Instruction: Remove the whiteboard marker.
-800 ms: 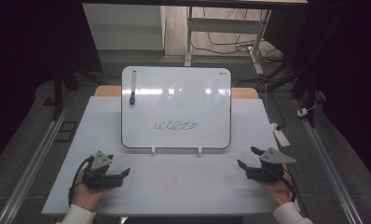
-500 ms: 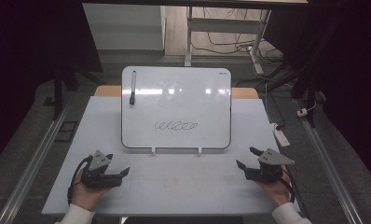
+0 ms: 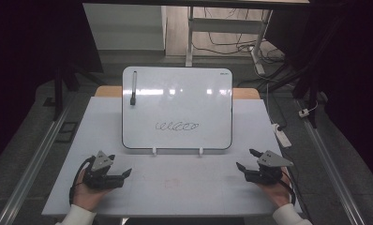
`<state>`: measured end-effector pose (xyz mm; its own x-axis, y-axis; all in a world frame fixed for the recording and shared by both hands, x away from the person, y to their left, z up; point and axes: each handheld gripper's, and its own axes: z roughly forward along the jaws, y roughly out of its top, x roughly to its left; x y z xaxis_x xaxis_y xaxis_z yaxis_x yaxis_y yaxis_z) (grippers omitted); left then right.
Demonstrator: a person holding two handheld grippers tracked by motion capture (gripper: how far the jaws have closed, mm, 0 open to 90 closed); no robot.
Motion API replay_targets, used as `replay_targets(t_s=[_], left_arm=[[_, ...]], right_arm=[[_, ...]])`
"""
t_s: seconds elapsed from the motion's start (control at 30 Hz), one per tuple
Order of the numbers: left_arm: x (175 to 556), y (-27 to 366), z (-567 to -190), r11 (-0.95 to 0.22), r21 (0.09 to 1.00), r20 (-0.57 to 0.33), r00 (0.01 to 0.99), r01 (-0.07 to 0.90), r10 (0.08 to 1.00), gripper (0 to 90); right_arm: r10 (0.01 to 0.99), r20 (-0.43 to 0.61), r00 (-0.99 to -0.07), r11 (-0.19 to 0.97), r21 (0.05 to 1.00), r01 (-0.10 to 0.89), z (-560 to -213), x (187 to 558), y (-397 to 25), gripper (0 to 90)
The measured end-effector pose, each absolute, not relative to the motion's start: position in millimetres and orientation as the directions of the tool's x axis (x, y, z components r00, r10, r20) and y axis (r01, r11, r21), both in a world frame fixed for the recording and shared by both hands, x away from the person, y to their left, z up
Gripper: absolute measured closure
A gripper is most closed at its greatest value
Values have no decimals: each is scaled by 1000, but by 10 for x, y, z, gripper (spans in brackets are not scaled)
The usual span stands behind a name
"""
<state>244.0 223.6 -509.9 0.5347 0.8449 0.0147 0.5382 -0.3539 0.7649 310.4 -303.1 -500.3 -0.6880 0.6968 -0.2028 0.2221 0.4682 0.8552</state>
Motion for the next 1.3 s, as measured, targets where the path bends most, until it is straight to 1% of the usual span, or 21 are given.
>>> replay_targets(t_s=[0.23, 0.47, 0.7, 0.93, 1.03, 1.3], left_arm=[[2446, 2235, -5037, -346, 772, 3, 541, 533, 841, 194], [2580, 2175, -4791, -333, 785, -21, 559, 522, 829, 200], [2911, 2112, -4428, -325, 806, -2, 551, 494, 834, 203], [3306, 2089, -4090, -312, 830, 36, 514, 462, 857, 226], [3482, 2083, -3996, -313, 832, 45, 508, 458, 860, 259], [3882, 2079, -3892, -307, 837, 93, 435, 453, 896, 323]], right_arm=[[698, -206, -686, 469, 855, 221, -4997, 3101, -3019, 262], [705, -200, -680, 459, 860, 223, -4970, 3103, -3030, 277], [712, -182, -679, 446, 863, 236, -4965, 3115, -3040, 291], [712, -172, -681, 445, 860, 249, -4974, 3123, -3038, 302], [713, -168, -681, 446, 858, 255, -4984, 3123, -3027, 302], [708, -170, -686, 459, 848, 263, -5010, 3128, -3009, 302]])
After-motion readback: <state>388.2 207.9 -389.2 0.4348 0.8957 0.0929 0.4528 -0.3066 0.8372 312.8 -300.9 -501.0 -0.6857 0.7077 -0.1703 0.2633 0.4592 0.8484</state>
